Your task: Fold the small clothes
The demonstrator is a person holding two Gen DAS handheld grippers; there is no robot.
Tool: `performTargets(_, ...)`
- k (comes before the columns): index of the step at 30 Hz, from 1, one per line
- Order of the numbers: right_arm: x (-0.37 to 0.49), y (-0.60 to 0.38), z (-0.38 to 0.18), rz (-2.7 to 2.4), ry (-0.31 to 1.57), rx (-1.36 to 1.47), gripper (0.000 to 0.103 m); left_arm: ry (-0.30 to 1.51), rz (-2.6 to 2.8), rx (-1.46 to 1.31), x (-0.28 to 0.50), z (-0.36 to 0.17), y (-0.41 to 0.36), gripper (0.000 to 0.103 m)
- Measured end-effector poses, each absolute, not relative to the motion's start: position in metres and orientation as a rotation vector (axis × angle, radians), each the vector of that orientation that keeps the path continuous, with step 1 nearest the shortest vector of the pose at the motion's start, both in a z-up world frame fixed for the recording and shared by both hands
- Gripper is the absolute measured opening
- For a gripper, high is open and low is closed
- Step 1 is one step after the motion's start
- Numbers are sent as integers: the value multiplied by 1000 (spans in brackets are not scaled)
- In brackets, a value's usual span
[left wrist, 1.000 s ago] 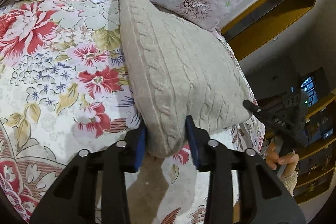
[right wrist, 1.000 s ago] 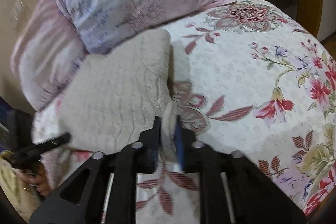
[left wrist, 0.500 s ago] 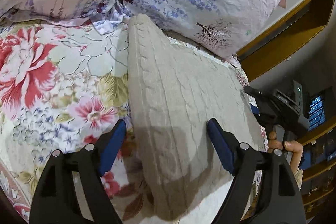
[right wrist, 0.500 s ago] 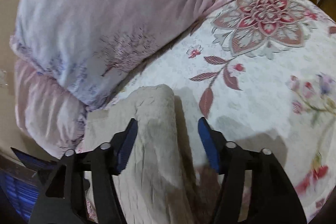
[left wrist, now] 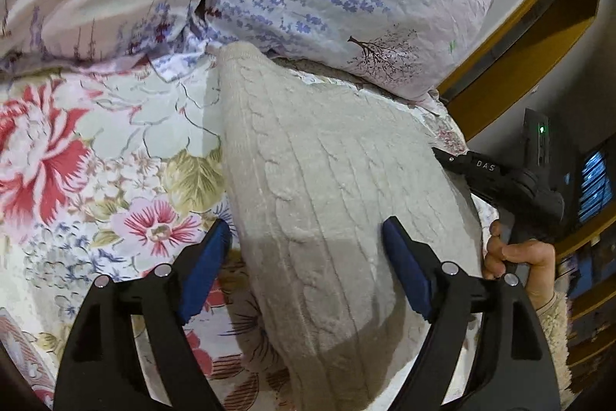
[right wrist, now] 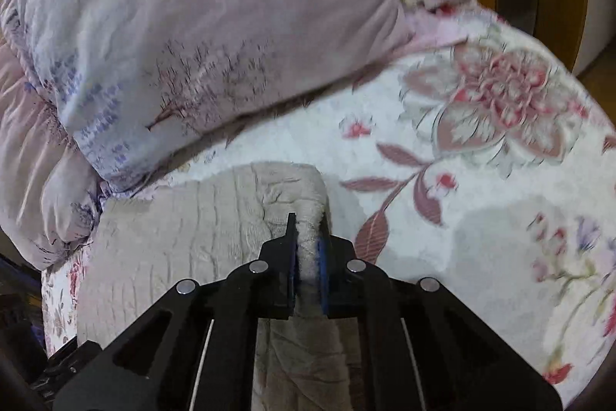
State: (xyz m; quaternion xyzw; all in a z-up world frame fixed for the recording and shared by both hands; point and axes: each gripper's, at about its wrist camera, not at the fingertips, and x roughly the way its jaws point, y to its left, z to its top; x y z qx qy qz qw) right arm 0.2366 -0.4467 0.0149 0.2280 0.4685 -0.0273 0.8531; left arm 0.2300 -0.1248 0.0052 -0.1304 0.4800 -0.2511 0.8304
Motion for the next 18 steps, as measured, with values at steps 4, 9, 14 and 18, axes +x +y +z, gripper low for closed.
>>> performTargets(4,217,-457,26,-18,968,558,41,990,-519,-224,225,11,-126,81)
performTargets(9,177,-472,27,71,977,644,48,994,-522,-232,219,11,-123,82)
performTargets(14,149,-466,19,132,1003,684,47,992,-528,-237,208,14,-117,82)
performTargets(18,139,-458,18,168,1004,665,43,1019,-555,-271,207,11,-117,80)
